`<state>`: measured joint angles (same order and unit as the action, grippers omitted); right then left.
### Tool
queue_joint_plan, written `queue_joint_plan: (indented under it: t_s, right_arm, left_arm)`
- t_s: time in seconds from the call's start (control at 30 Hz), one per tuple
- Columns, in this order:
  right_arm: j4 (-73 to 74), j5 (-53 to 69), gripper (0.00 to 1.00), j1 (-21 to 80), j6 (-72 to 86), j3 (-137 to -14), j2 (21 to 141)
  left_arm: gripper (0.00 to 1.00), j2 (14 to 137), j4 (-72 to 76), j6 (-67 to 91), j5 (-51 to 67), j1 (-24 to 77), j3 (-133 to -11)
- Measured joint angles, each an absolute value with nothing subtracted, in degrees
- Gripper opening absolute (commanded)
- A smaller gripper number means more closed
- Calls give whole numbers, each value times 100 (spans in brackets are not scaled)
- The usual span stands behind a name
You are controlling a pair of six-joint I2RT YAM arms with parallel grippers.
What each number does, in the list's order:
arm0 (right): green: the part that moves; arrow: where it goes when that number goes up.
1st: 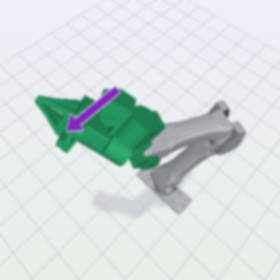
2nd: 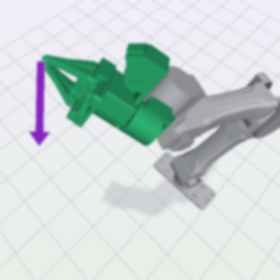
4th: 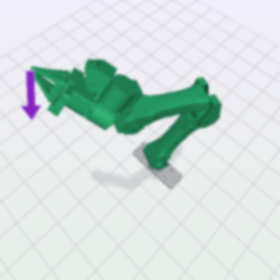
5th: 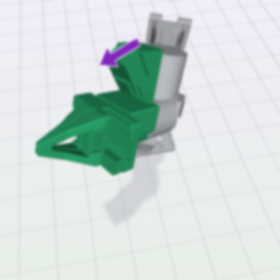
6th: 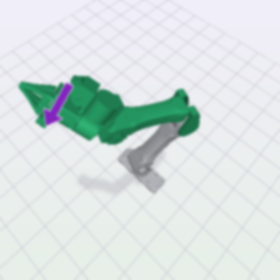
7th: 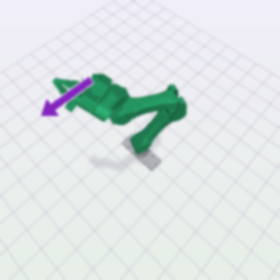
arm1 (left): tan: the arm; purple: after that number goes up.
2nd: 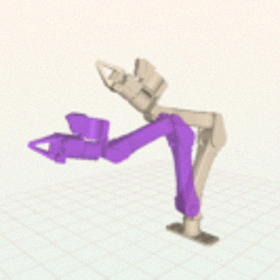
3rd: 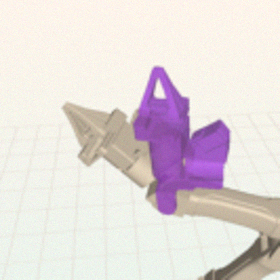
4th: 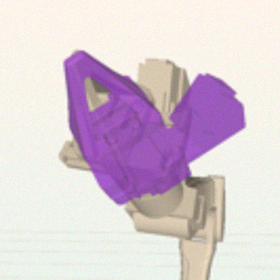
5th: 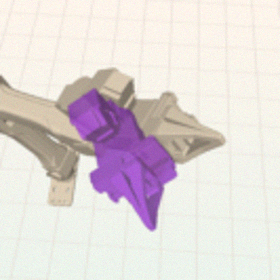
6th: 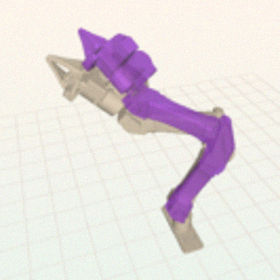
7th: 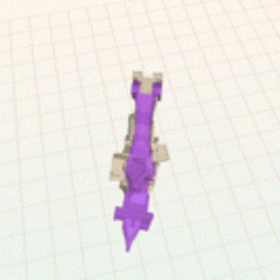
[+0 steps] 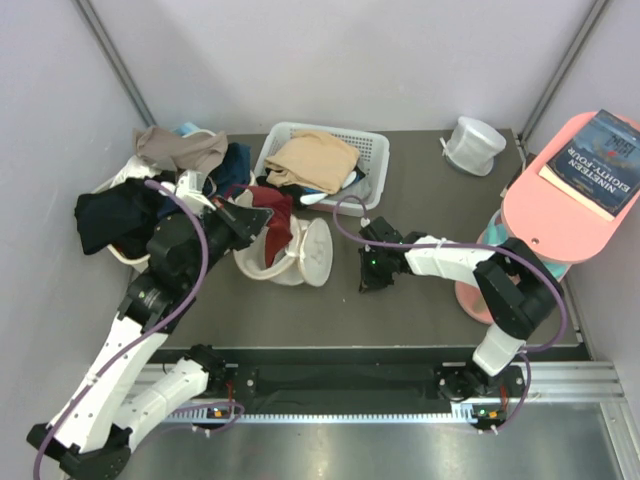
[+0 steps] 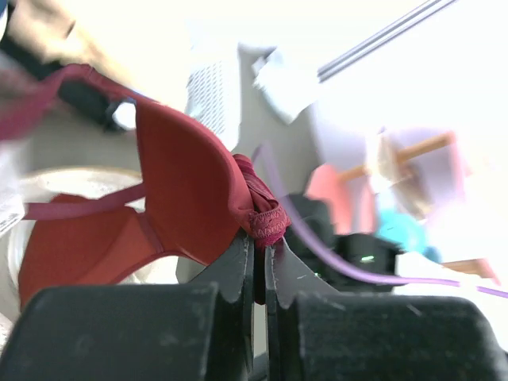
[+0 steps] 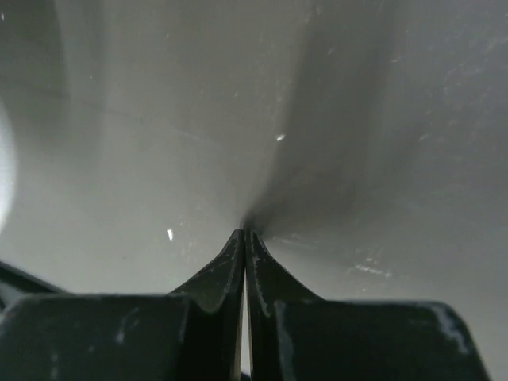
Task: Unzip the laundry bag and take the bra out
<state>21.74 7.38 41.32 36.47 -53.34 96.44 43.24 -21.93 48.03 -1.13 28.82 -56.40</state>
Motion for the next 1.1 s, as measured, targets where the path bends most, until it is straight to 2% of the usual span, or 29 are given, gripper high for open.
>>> queue_joint_plan:
  t_s: [0.27, 0.33, 0.43, 0.47, 0.53, 0.57, 0.67, 0.8, 1.1]
  right_arm:
    - [2220, 720, 0, 4117, 3531, -5323, 9548]
    - [2204, 779, 3, 4112, 3492, -5312, 9336]
    - [2123, 873, 27, 4112, 3439, -5280, 8746]
    - [2003, 917, 47, 4112, 3420, -5251, 8479]
    - [1741, 1059, 63, 4112, 3393, -5205, 7924]
    - [1610, 1111, 74, 4112, 3400, -5179, 7719]
    - [1026, 1417, 84, 4112, 3323, -5085, 7137]
    - [419, 1822, 86, 4121, 3205, -5061, 7142]
    - [-228, 2095, 85, 4152, 3100, -5061, 8226]
  left_arm:
    - [0, 4219, -1885, 4904, 58, 2875, -5693]
    - [0, 4285, -1844, 4954, 152, 2875, -5618]
    - [0, 4410, -1839, 4963, 292, 2875, -5529]
    - [0, 4462, -1841, 4958, 357, 2875, -5516]
    - [0, 4563, -1831, 4954, 499, 2875, -5468]
    - [0, 4593, -1822, 4943, 550, 2875, -5417]
    - [0, 4591, -1846, 4915, 633, 2875, -5223]
    - [0, 4488, -1863, 4856, 639, 2875, -4995]
    - [0, 4222, -1929, 4831, 633, 2875, -4624]
